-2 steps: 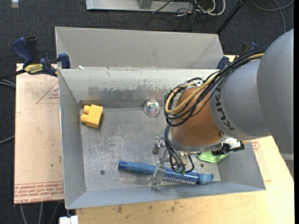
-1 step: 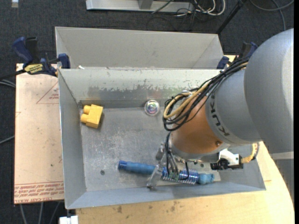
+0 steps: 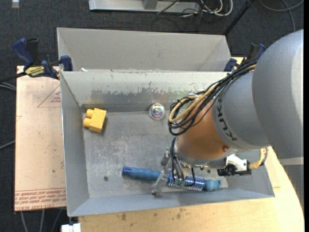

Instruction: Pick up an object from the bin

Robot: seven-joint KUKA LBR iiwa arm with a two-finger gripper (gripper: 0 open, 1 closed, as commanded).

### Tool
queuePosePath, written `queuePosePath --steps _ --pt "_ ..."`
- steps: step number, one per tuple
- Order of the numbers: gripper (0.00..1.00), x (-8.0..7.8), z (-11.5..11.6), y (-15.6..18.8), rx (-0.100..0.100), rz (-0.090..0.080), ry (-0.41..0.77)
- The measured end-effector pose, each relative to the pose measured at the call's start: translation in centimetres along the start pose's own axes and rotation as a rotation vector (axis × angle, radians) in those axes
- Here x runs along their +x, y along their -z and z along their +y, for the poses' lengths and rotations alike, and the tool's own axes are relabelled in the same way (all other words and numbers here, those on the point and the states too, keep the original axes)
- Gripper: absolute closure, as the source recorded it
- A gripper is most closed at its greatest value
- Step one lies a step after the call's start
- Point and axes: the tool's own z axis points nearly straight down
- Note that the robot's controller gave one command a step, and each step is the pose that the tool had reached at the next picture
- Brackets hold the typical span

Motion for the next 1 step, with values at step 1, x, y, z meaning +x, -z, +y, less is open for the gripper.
queuePosePath --steps 1 --pt "1.00 0.02 0.00 0.00 0.000 0.001 0.000"
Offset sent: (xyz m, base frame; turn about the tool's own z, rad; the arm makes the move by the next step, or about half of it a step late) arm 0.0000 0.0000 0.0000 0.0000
